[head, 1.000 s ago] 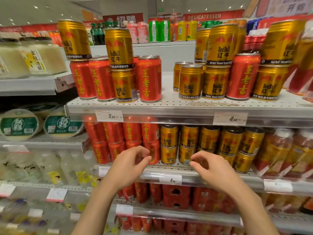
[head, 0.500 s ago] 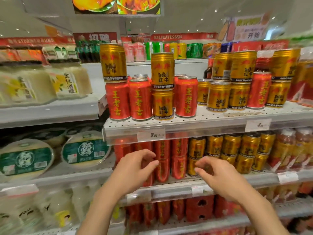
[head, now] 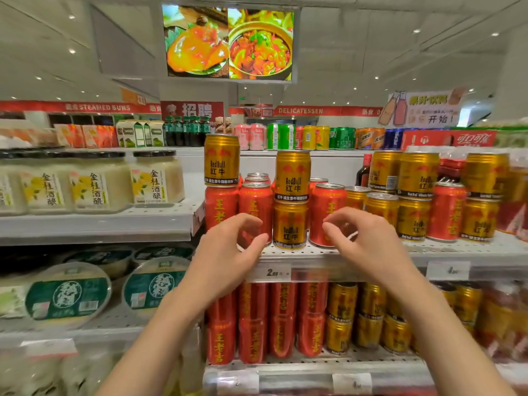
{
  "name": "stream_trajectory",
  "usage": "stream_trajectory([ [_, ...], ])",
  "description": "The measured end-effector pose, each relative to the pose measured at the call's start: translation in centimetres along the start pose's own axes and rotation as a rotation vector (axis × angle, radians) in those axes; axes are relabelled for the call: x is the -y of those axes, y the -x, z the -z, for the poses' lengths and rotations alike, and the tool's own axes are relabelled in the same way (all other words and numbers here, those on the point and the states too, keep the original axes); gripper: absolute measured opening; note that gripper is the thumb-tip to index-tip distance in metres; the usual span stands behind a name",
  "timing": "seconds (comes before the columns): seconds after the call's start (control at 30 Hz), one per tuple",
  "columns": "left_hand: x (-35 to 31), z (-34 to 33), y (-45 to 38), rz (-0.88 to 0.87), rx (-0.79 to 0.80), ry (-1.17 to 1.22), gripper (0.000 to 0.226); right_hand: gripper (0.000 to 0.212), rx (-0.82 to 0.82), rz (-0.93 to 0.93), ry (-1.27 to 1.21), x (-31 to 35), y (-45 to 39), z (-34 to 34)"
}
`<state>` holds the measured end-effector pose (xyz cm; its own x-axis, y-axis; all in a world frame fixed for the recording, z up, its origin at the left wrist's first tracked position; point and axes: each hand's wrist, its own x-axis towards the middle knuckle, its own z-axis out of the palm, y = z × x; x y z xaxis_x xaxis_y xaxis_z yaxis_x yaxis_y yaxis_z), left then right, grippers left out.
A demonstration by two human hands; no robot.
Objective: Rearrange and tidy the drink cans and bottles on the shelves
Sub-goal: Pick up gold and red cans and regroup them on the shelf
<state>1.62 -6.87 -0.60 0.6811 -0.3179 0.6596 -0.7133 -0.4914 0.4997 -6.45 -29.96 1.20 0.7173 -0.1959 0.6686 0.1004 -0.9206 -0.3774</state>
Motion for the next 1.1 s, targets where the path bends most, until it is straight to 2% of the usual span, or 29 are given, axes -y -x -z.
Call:
stream_trajectory([
  [0.13,-1.2,-0.5,-2.2,0.021,-0.047,0.037,0.021,0.021,-0.103,0.051,-0.084,1.2,-3.7,1.1],
  [0.47,-1.8,-0.9,-3.7,0.080,-0.064,0.081,0.014,0.066,0.019,0.147,-0.017,3.6,-8.4,0.8],
  [0.63,-1.7,-0.8,-3.5,0.081,-0.062,0.104,0.016,0.058,0.062,0.121,0.018,4.1,-9.1,0.5],
  [0.93,-1.9,-0.3,-3.2,0.096,-0.016,0.194,0.024,0.050,-0.011,0.082,-0.168,3.5,-8.6,1.1],
  [1.1,-2.4,-0.4,-3.0,0.085,0.015,0.239,0.037,0.047,-0.012,-0.049,-0.485,2.7,-7.1,2.5],
])
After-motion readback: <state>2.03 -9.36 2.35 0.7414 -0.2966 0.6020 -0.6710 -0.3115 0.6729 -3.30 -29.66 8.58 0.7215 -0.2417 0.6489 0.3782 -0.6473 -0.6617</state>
